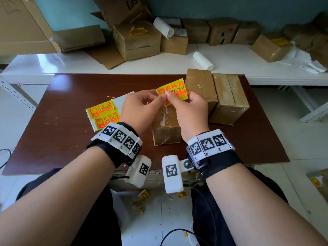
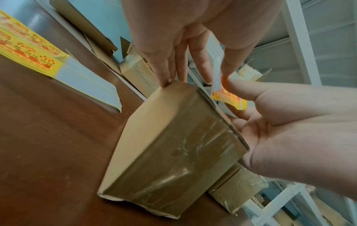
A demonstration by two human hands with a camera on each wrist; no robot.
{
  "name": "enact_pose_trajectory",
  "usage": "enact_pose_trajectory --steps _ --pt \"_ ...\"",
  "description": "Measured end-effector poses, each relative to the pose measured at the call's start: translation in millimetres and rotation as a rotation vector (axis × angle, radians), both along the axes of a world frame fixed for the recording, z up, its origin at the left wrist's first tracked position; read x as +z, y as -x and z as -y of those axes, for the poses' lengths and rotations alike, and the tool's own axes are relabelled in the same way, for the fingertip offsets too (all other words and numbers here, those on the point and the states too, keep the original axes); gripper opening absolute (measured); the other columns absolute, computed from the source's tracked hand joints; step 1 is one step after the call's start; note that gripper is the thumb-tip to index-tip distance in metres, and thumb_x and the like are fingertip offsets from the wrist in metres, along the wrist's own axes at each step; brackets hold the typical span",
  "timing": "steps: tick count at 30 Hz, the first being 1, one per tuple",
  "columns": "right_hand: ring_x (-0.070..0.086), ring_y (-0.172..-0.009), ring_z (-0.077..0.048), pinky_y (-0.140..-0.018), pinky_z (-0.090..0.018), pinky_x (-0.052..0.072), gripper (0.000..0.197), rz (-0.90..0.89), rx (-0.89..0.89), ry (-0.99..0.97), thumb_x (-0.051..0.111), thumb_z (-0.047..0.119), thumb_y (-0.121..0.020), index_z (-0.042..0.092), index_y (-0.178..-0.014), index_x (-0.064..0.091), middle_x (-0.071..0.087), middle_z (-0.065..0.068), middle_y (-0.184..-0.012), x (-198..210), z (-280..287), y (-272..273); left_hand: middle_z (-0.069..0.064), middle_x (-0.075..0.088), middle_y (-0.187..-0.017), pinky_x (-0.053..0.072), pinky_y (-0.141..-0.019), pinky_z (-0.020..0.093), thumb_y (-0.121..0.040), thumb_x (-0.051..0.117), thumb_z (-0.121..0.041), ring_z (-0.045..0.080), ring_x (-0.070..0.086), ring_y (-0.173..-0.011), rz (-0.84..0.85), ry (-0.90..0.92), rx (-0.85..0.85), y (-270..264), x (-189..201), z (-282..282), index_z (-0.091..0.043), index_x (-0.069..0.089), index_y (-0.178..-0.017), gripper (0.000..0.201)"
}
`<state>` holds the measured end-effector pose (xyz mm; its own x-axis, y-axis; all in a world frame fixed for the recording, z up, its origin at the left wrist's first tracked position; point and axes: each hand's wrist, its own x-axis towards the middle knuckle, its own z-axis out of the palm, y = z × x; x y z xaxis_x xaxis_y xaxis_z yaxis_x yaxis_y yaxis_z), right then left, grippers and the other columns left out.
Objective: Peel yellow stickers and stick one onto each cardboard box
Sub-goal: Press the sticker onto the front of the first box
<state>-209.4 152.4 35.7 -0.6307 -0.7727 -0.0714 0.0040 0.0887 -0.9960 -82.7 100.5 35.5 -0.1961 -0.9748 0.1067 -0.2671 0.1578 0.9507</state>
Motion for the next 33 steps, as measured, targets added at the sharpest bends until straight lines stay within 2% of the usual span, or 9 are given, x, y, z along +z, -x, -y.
enact_pose_trajectory --steps 4,10,14,15,16,20,23,27,33 --pt "0.081 -0.09 -0.022 -0.088 -0.054 0.067 0.016 0.027 0.007 0.002 0.089 0.033 -0.089 0.018 -0.092 0.083 0.084 0.001 -0.088 -1 2 -3 0.015 0.073 -0.078 0.048 -0.064 0.034 -0.092 0.073 -0.033 0.013 0.058 -0.065 0.024 0.015 0.038 5 1 0 -0.01 0.073 -0.073 0.031" --pt "0.062 -0.068 -0.003 -0.071 -0.026 0.051 0.03 0.103 -0.003 -0.041 0.071 0.046 -0.103 0.023 -0.086 0.077 0.068 0.014 -0.067 6 -2 3 -0.003 0.054 -0.066 0.041 -0.063 0.031 -0.095 0.064 -0.025 0.014 0.048 -0.064 0.0 -0.034 0.101 16 5 1 -0.012 0.061 -0.074 0.025" --pt "0.065 -0.079 -0.02 -0.076 -0.027 0.052 0.04 0.106 -0.028 -0.037 0.064 0.045 -0.107 0.03 -0.07 0.067 0.076 -0.022 -0.112 11 -6 4 -0.004 0.052 -0.068 0.039 -0.061 0.031 -0.098 0.06 -0.023 0.013 0.046 -0.065 0.007 -0.028 0.109 20 6 1 -0.013 0.057 -0.076 0.024" --pt "0.072 -0.104 -0.029 -0.085 -0.03 0.057 0.04 0.107 -0.027 -0.033 0.065 0.045 -0.107 0.028 -0.071 0.069 0.073 -0.025 -0.12 15 -8 3 -0.005 0.051 -0.068 0.038 -0.06 0.031 -0.099 0.058 -0.023 0.013 0.046 -0.065 0.021 -0.017 0.108 20 5 1 -0.013 0.056 -0.077 0.025" --pt "0.055 -0.125 -0.026 -0.096 -0.036 0.058 0.039 0.109 -0.026 -0.03 0.065 0.045 -0.107 0.026 -0.073 0.07 0.071 -0.026 -0.124 17 -10 3 -0.005 0.051 -0.069 0.037 -0.059 0.031 -0.101 0.057 -0.024 0.013 0.046 -0.065 0.041 -0.001 0.107 20 4 1 -0.014 0.055 -0.078 0.025" --pt "0.065 -0.119 -0.034 -0.103 -0.044 0.057 0.041 0.083 0.01 -0.008 0.066 0.046 -0.106 0.03 -0.068 0.069 0.073 -0.026 -0.12 19 -12 3 -0.007 0.05 -0.071 0.034 -0.056 0.025 -0.108 0.053 -0.029 0.009 0.045 -0.064 0.103 0.063 0.119 19 2 0 -0.013 0.055 -0.088 0.026" --pt "0.074 -0.101 -0.012 -0.102 -0.043 0.058 0.033 0.038 0.018 -0.006 0.068 0.046 -0.105 0.025 -0.081 0.078 0.081 -0.003 -0.097 13 -9 6 -0.005 0.053 -0.073 0.038 -0.06 0.03 -0.108 0.053 -0.029 0.012 0.048 -0.066 0.11 0.069 0.118 16 3 4 -0.012 0.056 -0.089 0.025" --pt "0.065 -0.082 0.024 -0.084 -0.013 0.051 0.021 0.007 0.027 0.022 0.069 0.043 -0.105 0.026 -0.113 0.079 0.069 0.039 -0.072 6 -4 8 0.005 0.061 -0.079 0.055 -0.077 0.05 -0.103 0.054 -0.029 0.024 0.058 -0.076 0.033 -0.013 0.116 9 5 16 -0.013 0.061 -0.088 0.024" --pt "0.073 -0.094 0.009 -0.086 -0.018 0.06 0.014 -0.02 -0.007 0.087 0.073 0.036 -0.104 0.028 -0.096 0.079 0.078 0.028 -0.085 -1 1 9 0.002 0.06 -0.081 0.043 -0.066 0.032 -0.109 0.053 -0.031 0.015 0.052 -0.073 0.071 0.058 0.111 9 5 14 -0.01 0.063 -0.093 0.028"
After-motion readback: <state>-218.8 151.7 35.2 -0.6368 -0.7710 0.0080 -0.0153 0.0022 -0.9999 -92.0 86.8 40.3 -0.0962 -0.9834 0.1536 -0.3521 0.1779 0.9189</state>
